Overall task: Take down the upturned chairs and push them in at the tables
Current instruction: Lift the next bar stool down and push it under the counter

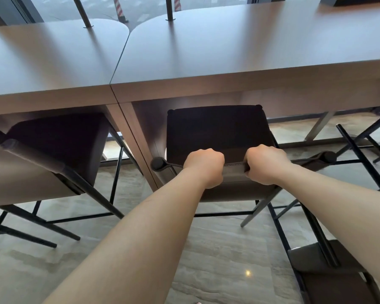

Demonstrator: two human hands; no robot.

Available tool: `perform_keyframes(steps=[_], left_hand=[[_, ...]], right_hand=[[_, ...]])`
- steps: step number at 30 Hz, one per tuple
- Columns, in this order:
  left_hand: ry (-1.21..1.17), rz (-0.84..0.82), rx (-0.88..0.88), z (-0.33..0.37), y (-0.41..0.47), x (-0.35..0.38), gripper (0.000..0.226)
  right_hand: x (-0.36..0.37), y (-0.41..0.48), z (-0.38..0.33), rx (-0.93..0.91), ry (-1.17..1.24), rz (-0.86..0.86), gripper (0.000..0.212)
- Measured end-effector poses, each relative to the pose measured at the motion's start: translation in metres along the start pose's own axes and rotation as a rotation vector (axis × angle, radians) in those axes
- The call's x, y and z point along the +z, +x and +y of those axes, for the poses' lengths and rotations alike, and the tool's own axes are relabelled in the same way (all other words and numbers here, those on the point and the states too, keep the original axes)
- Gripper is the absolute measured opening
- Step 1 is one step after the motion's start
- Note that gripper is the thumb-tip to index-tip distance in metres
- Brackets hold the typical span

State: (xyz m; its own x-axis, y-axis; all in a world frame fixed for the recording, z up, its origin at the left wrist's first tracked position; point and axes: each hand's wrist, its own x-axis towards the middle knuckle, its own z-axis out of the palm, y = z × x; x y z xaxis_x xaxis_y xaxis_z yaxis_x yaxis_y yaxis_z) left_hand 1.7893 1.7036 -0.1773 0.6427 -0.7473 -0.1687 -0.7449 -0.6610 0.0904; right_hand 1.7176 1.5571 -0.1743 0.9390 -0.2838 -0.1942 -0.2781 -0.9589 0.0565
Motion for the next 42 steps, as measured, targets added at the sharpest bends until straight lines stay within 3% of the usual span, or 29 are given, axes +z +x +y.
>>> perform_keyframes(steps=[42], left_hand=[[0.024,-0.001,-0.012,0.006,-0.011,0.002,0.009]], right_hand=[[0.002,-0.015,-0.001,-0.046,-0.005,0.016,0.006]])
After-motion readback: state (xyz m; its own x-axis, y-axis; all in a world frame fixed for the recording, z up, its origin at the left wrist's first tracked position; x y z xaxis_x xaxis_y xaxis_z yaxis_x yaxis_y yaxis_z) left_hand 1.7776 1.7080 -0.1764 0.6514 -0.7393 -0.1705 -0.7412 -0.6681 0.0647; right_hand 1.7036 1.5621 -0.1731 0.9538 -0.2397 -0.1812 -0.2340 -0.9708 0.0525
